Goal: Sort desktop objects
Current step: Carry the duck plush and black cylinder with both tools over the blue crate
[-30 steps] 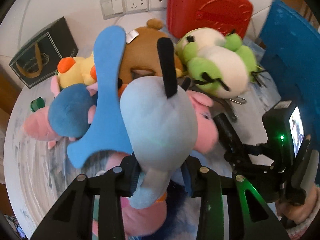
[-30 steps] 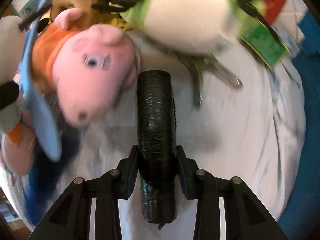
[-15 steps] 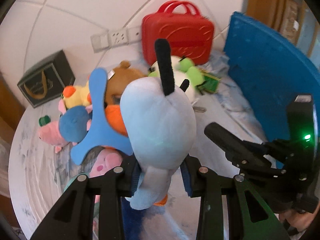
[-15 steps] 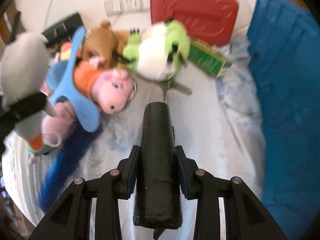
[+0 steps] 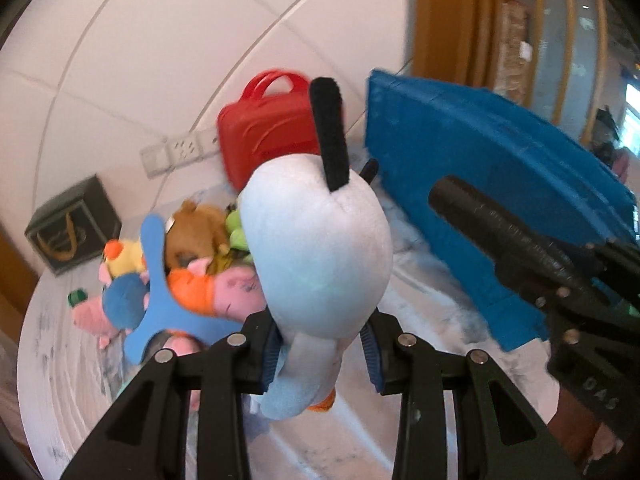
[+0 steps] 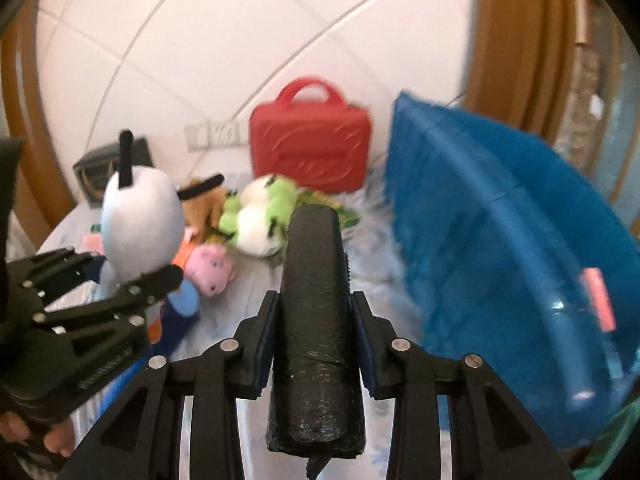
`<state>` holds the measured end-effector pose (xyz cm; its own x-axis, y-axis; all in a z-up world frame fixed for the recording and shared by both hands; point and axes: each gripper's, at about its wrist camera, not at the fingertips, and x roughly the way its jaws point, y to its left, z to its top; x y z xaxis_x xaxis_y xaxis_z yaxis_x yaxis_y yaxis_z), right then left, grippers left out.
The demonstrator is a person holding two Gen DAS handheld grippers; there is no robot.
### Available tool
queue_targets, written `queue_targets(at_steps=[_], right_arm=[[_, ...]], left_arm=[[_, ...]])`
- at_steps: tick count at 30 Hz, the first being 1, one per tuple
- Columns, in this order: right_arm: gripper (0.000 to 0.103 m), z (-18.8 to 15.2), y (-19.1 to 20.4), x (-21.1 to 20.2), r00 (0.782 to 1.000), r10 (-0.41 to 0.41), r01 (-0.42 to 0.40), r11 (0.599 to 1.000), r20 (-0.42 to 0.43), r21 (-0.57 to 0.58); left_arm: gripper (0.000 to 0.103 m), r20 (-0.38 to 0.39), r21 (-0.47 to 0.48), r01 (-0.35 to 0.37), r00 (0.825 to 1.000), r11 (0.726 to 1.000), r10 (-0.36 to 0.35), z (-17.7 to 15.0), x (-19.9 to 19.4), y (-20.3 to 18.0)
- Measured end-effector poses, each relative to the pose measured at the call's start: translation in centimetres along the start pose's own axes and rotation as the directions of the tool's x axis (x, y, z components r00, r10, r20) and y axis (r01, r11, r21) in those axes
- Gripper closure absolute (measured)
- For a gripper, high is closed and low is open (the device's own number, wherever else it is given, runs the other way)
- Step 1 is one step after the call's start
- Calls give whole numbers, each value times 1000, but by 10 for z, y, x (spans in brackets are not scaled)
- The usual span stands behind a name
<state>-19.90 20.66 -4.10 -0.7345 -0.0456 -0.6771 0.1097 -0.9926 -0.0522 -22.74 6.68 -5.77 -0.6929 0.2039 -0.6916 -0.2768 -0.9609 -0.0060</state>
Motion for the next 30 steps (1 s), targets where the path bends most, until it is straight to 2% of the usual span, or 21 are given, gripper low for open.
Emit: queue_targets(at_steps=[6, 10, 18, 23, 25, 30], right_arm=[[68, 10, -45, -44, 996, -26, 21, 998, 91, 63], [68, 21, -89, -66, 987, -43, 28, 995, 155, 97], [68, 43, -202, -91, 966, -130, 100, 985, 222, 138], [68, 37, -282, -83, 961, -213, 184, 969, 178, 165], [68, 32, -307, -77, 955, -253, 229, 960, 153, 160], [68, 17, -359, -56, 952, -294, 279, 949, 89, 148]], left_arm=[[69, 69, 58, 15, 997, 998, -19, 26, -21, -50], [69, 123, 74, 22, 992, 997, -31, 56, -27, -92], [69, 209, 152, 44, 975, 987, -76, 121, -33, -215], [69, 173, 196, 87, 977, 977, -122, 148, -11, -299], [69, 152, 212, 96, 980, 973, -130, 152, -2, -326], [69, 62, 233, 109, 990, 966, -126, 149, 31, -377]])
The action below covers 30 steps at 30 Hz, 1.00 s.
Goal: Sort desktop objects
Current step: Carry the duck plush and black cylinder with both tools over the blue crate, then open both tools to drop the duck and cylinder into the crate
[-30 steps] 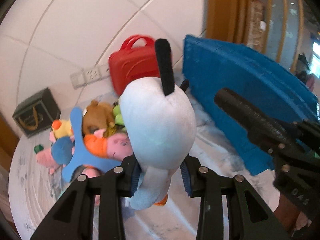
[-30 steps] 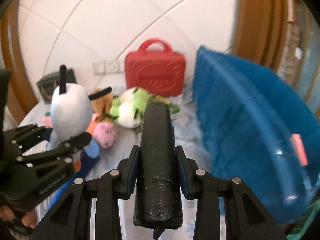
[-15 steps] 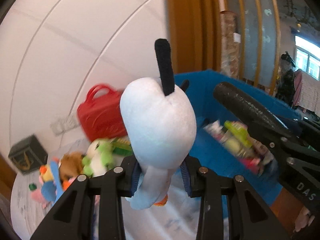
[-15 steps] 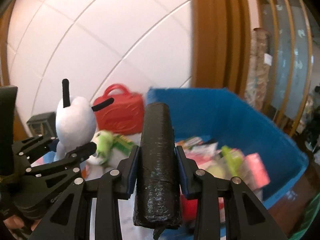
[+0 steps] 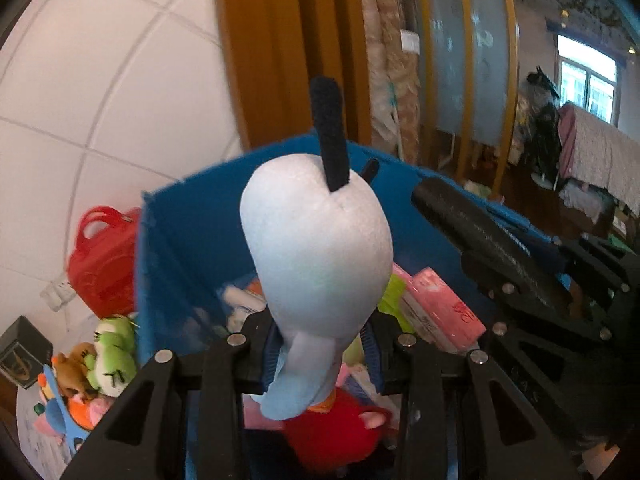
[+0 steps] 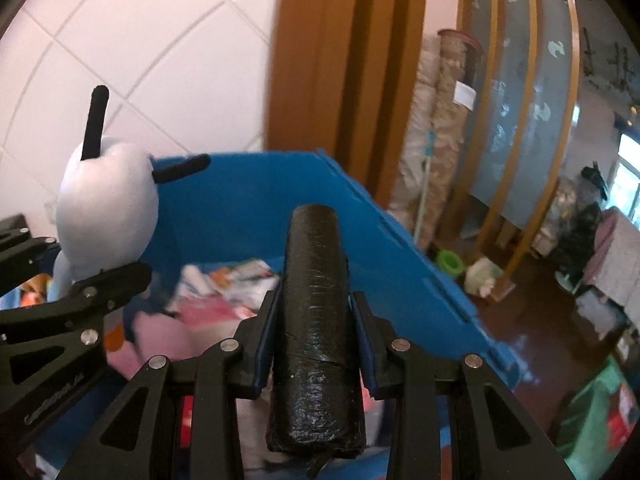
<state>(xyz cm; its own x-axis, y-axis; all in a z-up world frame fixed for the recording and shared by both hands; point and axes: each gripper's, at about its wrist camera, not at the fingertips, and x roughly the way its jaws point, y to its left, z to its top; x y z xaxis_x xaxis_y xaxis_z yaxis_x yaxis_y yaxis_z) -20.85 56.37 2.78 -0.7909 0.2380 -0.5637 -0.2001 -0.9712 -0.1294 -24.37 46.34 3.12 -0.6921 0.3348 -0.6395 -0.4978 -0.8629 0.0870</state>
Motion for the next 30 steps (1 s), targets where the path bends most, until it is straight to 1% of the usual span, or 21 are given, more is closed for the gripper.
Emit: queue_targets(at_steps=[3, 5, 9, 11, 14, 17, 18, 20, 22, 24, 25, 26, 27, 28, 29, 30], right_arm=[[68, -7, -16, 14, 1000, -14, 14, 1000, -15, -13], [68, -10, -24, 25, 1000, -17, 16, 999, -25, -28], [69, -14, -29, 38, 999, -43, 40, 996, -25, -85], [68, -13, -33, 46, 999, -42, 40, 995, -26, -95], [68, -15, -38, 52, 999, -34, 31, 994, -32, -100], [68, -15, -41, 56, 999, -25, 21, 995, -35, -102], [68, -15, -41, 56, 999, -22, 18, 995, -35, -101], [68, -15, -41, 55, 999, -17, 14, 995, -33, -99], [67, -14, -41, 51, 1000, -15, 14, 995, -11, -98], [61, -12, -43, 46, 1000, -14, 16, 995, 15, -97], [50, -12, -43, 44, 1000, -14, 16, 995, 21, -95], [34, -11, -44, 43, 1000, -15, 18, 996, 27, -92], [26, -11, -44, 42, 999, -16, 19, 996, 30, -91], [16, -12, -45, 40, 999, -16, 19, 996, 36, -90], [10, -13, -45, 39, 999, -17, 20, 996, 43, -89], [7, -14, -45, 37, 999, -19, 23, 996, 49, -88]], left_arm=[[69, -50, -1, -6, 999, 1000, 6, -2, 20, -13], [69, -69, -7, -11, 998, 1000, 11, -1, 25, -18], [69, -83, 7, -48, 995, 999, 49, -1, 28, -28], [69, -93, 5, -59, 994, 998, 60, -4, 31, -33], [68, -116, 1, -74, 990, 997, 74, -5, 37, -29], [66, -134, -13, -93, 987, 996, 90, -5, 40, -28], [63, -144, -17, -93, 986, 995, 90, -4, 42, -28], [54, -170, -28, -94, 981, 995, 88, -5, 45, -25], [34, -173, -42, -100, 981, 994, 91, -5, 45, -22], [23, -161, -55, -103, 983, 993, 93, -5, 42, -19], [23, -155, -60, -105, 983, 993, 95, -6, 40, -18], [23, -154, -62, -107, 983, 992, 96, -6, 39, -17], [23, -158, -65, -108, 983, 992, 97, -7, 38, -17], [23, -159, -68, -108, 983, 992, 96, -7, 37, -16], [23, -160, -73, -109, 982, 991, 96, -8, 35, -15], [23, -160, -77, -111, 982, 991, 97, -9, 34, -14]])
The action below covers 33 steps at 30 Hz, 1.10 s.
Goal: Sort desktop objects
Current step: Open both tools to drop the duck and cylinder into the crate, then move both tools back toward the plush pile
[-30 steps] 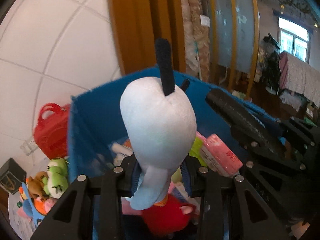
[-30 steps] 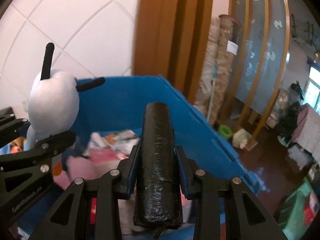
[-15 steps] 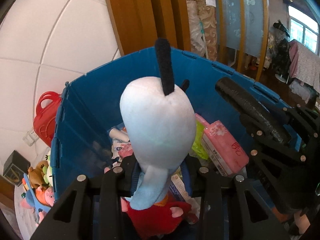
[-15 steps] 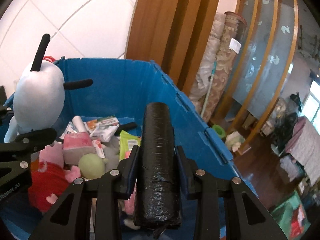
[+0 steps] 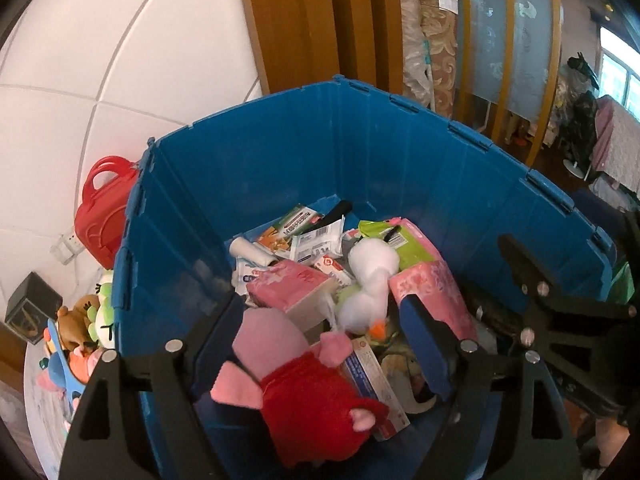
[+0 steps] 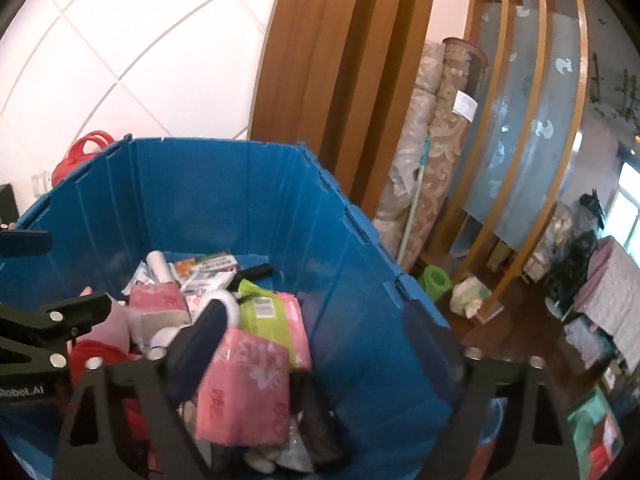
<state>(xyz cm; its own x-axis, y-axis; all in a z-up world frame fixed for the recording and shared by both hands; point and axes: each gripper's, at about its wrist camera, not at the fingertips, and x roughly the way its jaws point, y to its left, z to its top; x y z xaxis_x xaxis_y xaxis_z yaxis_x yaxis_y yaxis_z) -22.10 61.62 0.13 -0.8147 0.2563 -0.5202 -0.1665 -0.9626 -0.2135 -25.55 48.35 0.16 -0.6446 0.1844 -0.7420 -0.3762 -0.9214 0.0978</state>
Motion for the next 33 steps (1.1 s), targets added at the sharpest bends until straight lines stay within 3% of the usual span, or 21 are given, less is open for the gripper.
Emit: queue_targets(at_steps=[1, 11, 15, 18, 26, 33], right_arm=[[0, -1, 0, -1, 1000, -2, 2, 1000, 6, 1], [0, -11, 0, -18, 1000, -19, 18, 1000, 17, 24], [0, -14, 5, -33, 999, -10, 9, 999, 36, 32], [0, -12, 14, -46, 999, 10, -12, 999, 51, 35], [0, 0, 64, -77, 991, 86, -86, 996, 105, -4], [0, 14, 138, -107, 972, 174, -166, 984, 156, -64]], left_arm=[[23, 3, -5, 2, 1000, 1000, -2, -1, -1, 2], [23, 51, -52, 27, 998, 998, -25, -22, -26, 20], [23, 105, -50, 5, 995, 999, 1, -31, -45, 27], [23, 130, -74, 29, 991, 997, -19, -38, -59, 40], [23, 177, -165, -23, 983, 986, 53, -65, -89, 93], [23, 184, -232, -57, 978, 971, 101, -105, -107, 162]])
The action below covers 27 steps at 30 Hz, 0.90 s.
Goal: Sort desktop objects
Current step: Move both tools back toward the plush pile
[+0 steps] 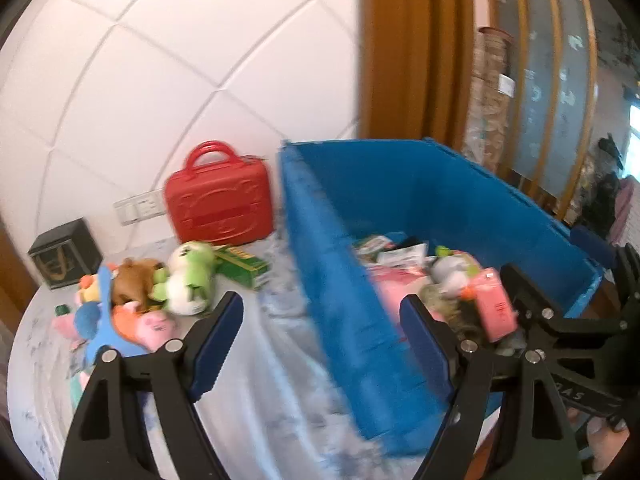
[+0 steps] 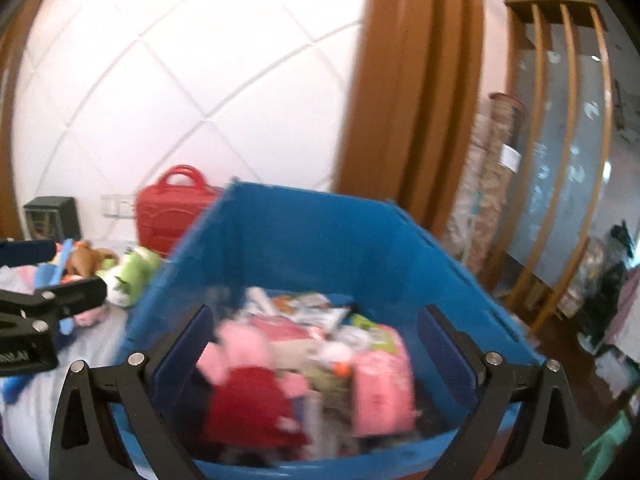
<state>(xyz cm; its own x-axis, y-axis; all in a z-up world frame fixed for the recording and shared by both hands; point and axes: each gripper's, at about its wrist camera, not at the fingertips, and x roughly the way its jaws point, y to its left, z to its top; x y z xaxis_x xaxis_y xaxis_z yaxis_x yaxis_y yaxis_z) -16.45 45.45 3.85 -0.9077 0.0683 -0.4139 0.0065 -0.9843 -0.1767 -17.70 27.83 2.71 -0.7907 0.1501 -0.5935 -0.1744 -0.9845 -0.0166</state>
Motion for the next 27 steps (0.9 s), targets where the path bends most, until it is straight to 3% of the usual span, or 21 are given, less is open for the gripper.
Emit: queue_targets(at_steps=[9, 13, 18, 27], right_arm=[[0, 26, 138, -25, 990, 122, -119, 992, 68, -50], [0, 24, 209, -16, 987, 162, -160, 983, 13, -84], [0, 10, 268, 6, 976, 199, -205, 976, -91, -70], [0, -12, 309, 58, 946, 220, -243, 968, -239, -71]], left_arm=[[23, -31, -73, -113, 993, 991, 111, -48, -25, 149], [23, -93, -108, -156, 985, 982, 147, -75, -25, 221], [23, -188, -150, -195, 968, 969, 166, -105, -10, 288], [23, -316, -239, -242, 935, 940, 161, -139, 30, 347]])
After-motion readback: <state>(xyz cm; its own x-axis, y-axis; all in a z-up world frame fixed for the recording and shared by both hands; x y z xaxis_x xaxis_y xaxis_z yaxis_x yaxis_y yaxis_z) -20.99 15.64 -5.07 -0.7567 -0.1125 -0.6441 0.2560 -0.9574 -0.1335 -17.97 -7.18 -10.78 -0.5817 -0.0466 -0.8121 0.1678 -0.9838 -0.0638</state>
